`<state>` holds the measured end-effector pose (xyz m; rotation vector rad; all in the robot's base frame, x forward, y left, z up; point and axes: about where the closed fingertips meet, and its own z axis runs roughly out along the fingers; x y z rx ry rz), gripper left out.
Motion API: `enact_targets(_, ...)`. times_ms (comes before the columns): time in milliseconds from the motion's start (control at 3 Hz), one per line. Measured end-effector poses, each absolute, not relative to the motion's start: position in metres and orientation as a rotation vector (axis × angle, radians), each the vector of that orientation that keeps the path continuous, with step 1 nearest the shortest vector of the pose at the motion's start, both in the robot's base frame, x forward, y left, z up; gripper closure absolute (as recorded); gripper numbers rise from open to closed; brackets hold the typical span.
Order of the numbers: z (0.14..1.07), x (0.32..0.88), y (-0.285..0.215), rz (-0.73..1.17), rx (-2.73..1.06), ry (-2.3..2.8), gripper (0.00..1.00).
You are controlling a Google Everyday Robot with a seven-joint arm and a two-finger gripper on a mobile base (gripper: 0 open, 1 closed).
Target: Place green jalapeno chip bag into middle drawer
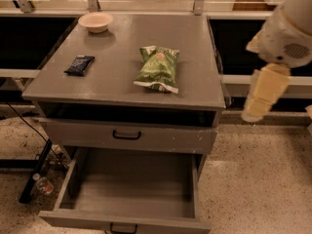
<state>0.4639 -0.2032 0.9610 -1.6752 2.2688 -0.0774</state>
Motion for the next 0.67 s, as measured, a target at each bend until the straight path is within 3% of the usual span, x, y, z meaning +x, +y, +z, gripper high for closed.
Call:
enact_targets(333, 0.9231, 0.5276, -0.1674, -0.085, -1.647, 2.342, 0.00)
enact_targets(667, 0.9303, 0.5327, -0.1637, -0.073, -1.662, 2.317, 0.00)
